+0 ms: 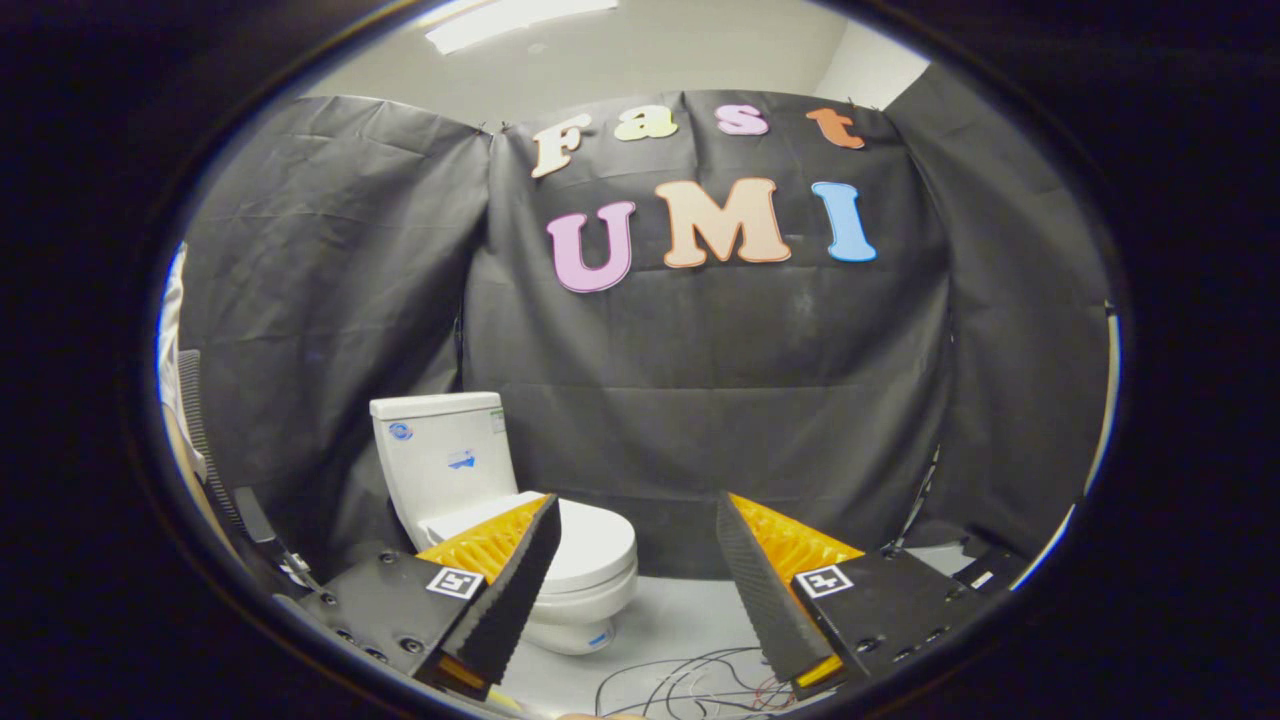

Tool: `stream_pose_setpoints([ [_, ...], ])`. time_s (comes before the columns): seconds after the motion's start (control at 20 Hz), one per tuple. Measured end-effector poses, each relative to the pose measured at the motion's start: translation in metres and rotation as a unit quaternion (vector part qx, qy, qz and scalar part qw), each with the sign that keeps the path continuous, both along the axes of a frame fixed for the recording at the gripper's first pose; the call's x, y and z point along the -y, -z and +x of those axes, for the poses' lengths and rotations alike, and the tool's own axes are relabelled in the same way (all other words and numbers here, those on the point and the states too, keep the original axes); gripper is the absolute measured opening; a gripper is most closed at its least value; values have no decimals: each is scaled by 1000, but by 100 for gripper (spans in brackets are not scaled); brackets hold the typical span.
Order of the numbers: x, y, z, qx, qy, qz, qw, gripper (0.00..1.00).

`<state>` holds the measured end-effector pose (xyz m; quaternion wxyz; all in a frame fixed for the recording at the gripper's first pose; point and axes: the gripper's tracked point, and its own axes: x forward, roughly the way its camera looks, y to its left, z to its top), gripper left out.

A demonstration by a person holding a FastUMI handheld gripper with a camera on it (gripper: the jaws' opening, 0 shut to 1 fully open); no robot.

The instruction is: Open the toilet lid.

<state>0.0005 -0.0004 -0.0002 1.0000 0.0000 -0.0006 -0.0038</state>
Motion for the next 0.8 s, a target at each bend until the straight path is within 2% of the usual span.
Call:
stream_pose_setpoints([
  [0.6,0,-1,0,2,-1,-1,1000,97],
  [0.7,-1,-7,17,15,-1,1,1000,97],
  [0.8,-8,4,44,-6,-6,-5,1000,96],
])
